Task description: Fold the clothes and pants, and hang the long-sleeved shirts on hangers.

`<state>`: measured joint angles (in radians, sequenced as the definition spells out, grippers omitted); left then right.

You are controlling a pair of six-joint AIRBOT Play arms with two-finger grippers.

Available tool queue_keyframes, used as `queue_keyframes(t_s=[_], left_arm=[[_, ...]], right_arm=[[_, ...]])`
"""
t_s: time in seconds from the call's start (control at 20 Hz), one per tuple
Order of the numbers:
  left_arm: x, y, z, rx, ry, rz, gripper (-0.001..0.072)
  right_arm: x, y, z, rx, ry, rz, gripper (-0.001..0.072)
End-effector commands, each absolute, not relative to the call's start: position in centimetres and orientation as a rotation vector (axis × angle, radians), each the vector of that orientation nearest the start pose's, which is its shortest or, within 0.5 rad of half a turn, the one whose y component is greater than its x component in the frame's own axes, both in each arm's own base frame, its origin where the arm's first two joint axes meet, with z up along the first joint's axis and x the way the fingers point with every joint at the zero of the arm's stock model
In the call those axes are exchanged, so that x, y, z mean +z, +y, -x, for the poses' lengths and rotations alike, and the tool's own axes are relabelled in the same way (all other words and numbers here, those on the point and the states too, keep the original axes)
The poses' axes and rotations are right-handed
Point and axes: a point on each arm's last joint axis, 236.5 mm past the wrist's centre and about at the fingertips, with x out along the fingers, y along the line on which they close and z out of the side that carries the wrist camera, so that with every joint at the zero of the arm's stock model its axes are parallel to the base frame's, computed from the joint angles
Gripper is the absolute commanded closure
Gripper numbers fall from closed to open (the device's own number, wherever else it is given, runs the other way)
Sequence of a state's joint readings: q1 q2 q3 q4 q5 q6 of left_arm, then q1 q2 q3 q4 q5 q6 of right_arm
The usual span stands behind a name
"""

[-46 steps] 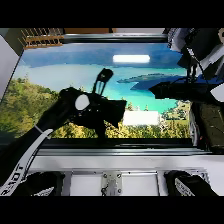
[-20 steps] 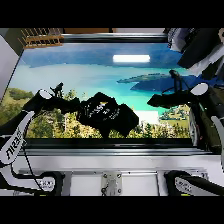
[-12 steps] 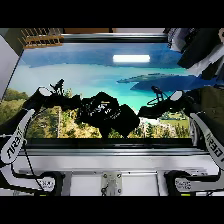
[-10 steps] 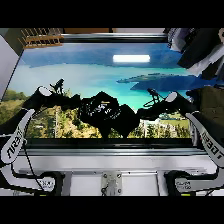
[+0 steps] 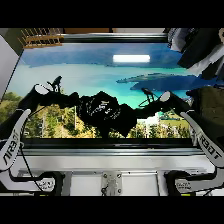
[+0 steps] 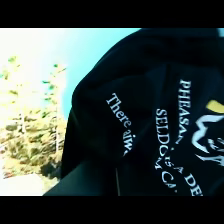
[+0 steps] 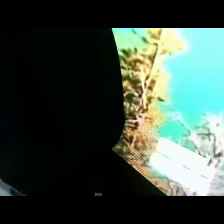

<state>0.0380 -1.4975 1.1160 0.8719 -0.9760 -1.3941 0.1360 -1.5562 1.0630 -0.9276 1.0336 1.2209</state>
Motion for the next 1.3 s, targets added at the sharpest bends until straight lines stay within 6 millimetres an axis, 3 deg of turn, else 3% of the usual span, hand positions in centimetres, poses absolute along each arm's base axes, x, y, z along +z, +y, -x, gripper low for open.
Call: queue_keyframes(t_s=[0.0,0.1,0.2,0.3,0.35,0.45,0.55,0.65,0.75,0.8,0.9,1.05,1.1,1.25], left_arm=[[5.5,-9.6,-43.2,-0.345,1.071,0.519,0.0702],[13.6,-10.1,-40.9,-0.420,0.967,0.408,0.0702],[19.0,-11.4,-36.8,-0.473,0.896,0.278,0.0702],[21.1,-12.5,-33.4,-0.475,0.865,0.212,0.0702],[21.1,-13.0,-32.0,-0.471,0.862,0.179,0.0702],[19.2,-14.2,-29.1,-0.479,0.905,0.118,0.0702],[15.5,-16.1,-26.2,-0.531,0.989,0.063,0.0688],[11.6,-18.0,-24.4,-0.567,1.055,0.055,0.0110],[9.1,-17.9,-24.9,-0.538,1.092,0.076,0.0077],[8.4,-17.0,-26.2,-0.493,1.105,0.102,0.0077],[6.3,-13.4,-29.2,-0.355,1.142,0.181,0.0077],[1.3,-7.3,-32.3,-0.153,1.258,0.327,0.0077],[-0.4,-6.2,-33.0,-0.137,1.287,0.358,0.0077],[-4.8,-7.1,-34.5,-0.262,1.356,0.463,0.0078]], right_arm=[[1.0,15.2,-40.0,0.586,1.247,-0.217,0.0693],[10.7,14.3,-40.5,0.625,1.093,-0.155,0.0693],[19.0,14.0,-39.4,0.625,0.936,-0.125,0.0693],[23.3,13.9,-37.6,0.622,0.831,-0.102,0.0693],[24.1,13.6,-36.8,0.600,0.819,-0.107,0.0693],[24.0,12.2,-36.1,0.529,0.836,-0.097,0.0693],[22.0,10.9,-35.9,0.477,0.883,-0.069,0.0693],[19.4,10.5,-35.5,0.465,0.955,-0.071,0.0693],[16.8,10.5,-35.0,0.464,1.020,-0.084,0.0693],[15.9,10.5,-34.7,0.464,1.045,-0.089,0.0693],[14.7,10.5,-34.3,0.463,1.076,-0.096,0.0693],[14.4,10.5,-34.3,0.462,1.083,-0.098,0.0693],[14.4,10.5,-34.3,0.462,1.081,-0.098,0.0693],[14.4,10.5,-34.3,0.462,1.082,-0.098,0.0693]])
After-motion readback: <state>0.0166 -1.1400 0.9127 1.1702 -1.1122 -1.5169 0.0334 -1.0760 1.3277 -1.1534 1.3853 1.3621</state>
